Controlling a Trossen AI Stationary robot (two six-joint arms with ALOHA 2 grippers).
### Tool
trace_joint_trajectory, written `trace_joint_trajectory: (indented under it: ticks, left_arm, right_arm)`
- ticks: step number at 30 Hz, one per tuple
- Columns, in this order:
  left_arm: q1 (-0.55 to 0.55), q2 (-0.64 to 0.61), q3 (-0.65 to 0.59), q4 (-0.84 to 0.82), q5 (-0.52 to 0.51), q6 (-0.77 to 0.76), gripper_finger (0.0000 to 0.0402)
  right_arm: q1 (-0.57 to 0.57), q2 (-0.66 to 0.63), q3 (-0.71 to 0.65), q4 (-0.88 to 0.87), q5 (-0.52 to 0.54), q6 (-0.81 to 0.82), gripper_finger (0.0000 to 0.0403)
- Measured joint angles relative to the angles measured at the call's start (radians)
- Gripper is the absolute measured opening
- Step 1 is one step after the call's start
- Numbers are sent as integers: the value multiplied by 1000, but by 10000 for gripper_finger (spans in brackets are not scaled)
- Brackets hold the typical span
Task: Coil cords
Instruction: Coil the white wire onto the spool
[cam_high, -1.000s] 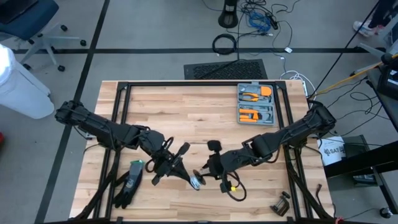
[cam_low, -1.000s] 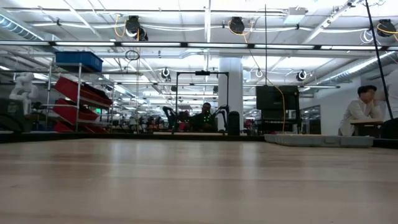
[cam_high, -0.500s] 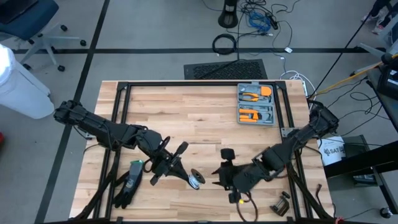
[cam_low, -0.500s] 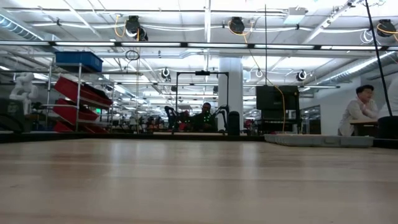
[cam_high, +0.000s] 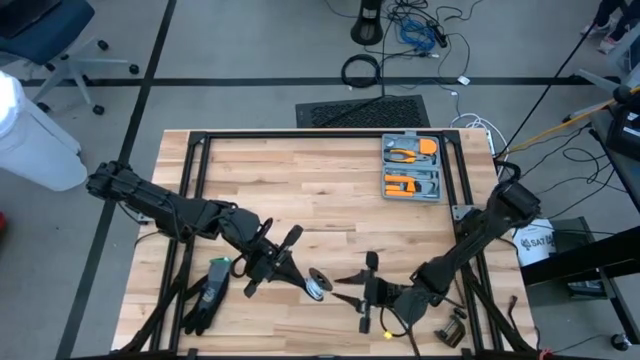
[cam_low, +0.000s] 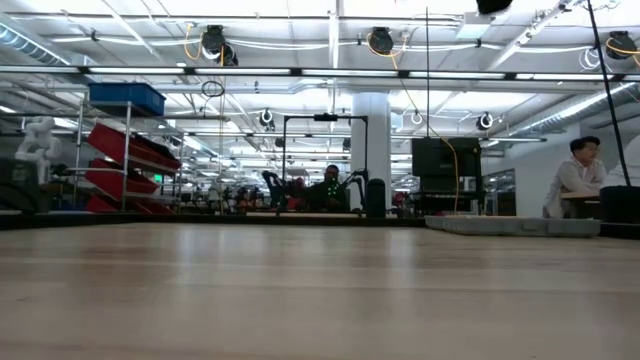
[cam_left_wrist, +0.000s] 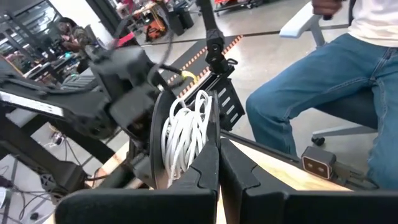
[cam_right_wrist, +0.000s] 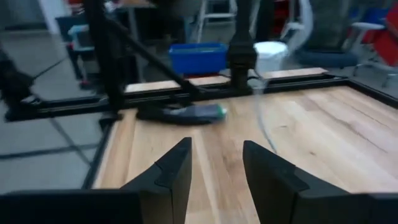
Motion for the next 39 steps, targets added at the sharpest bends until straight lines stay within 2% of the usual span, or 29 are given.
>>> trace_joint_trajectory:
  ticks: [4,12,19,25,33,39]
  left_arm:
    - [0,0,-1,0,-13,0,0]
    - [0,0,-1,-1,-49,0,0]
    - [0,1,-1,-2,-54,0,0]
    - [0,1,-1,-3,-54,0,0]
    - [1,1,-1,-3,-54,0,0]
    - [1,2,-1,-3,-54,0,0]
  right_arm:
    - [-14,88,-22,113,78,-26,130]
    - [-45,244,16,289,78,-63,130]
    - [-73,327,63,463,147,-177,130]
    - [-106,334,73,458,165,-171,124]
    - [-108,334,73,445,157,-177,70]
    - [-116,334,73,455,105,-190,78]
